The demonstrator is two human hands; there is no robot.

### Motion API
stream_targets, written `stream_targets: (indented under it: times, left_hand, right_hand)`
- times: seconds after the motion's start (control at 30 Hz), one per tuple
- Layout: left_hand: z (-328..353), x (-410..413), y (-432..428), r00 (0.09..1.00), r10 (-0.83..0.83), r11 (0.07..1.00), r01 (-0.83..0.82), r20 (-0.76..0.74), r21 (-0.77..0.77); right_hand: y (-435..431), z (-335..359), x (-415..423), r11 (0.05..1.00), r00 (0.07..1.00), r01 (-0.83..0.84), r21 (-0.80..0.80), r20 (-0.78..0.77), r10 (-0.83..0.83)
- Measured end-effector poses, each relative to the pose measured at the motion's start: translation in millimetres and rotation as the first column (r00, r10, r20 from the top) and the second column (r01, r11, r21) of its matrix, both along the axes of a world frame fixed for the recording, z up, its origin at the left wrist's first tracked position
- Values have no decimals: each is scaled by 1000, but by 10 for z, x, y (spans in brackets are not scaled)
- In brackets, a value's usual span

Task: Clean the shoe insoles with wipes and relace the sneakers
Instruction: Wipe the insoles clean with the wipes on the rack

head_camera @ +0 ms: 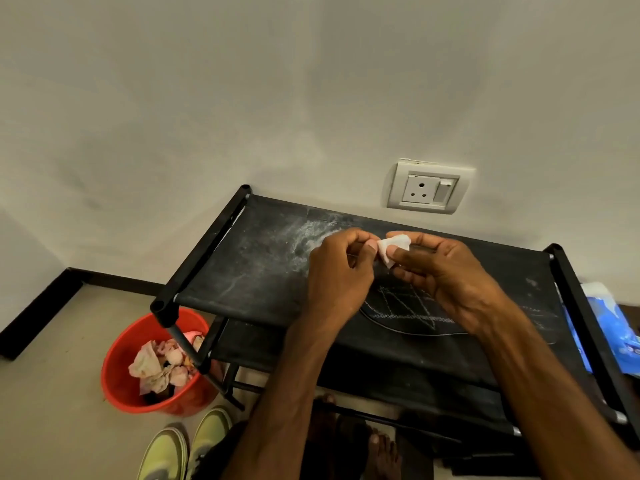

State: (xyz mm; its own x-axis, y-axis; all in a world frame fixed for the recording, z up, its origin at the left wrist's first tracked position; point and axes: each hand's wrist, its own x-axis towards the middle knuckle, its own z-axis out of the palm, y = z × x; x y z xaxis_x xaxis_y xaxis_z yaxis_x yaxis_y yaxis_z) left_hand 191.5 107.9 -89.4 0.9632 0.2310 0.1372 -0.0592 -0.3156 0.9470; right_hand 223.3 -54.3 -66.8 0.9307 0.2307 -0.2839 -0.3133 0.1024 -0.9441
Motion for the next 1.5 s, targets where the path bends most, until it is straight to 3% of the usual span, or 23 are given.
stream_targets:
  times: [0.27,0.33,0.43,0.53,0.67,1.13,1.5]
  left_hand:
    - [-17,-34,29,999,43,995,-43,-2,91]
    - [-4,-57,56,1000,13,985,-8,-27,171]
    - [7,-108,104,979,-139,927,181,-149,328]
    - [-12,-143,158,908,-266,810,393,-324,436]
    - [-53,-146,176,891,-273,743,435,-364,508]
    - [-62,-125,185,908,-256,762,400,-332,508]
    - [-68,-143,174,912,-220,805,370,-345,464]
  right_hand:
    - [-20,-16,26,999,999,2,-45,-53,-5]
    - [-70,-29,-4,986,998,9,-167,63,1]
    - [-159,-60,-60,913,952,24,-407,287,103]
    - [-212,-98,-94,848,902,53,-528,390,186]
    - [-233,-132,-102,727,834,122,-676,467,294]
    - [45,-84,-91,603,724,101,-791,475,501]
    - [159,-89,-98,586,687,82,-806,472,553]
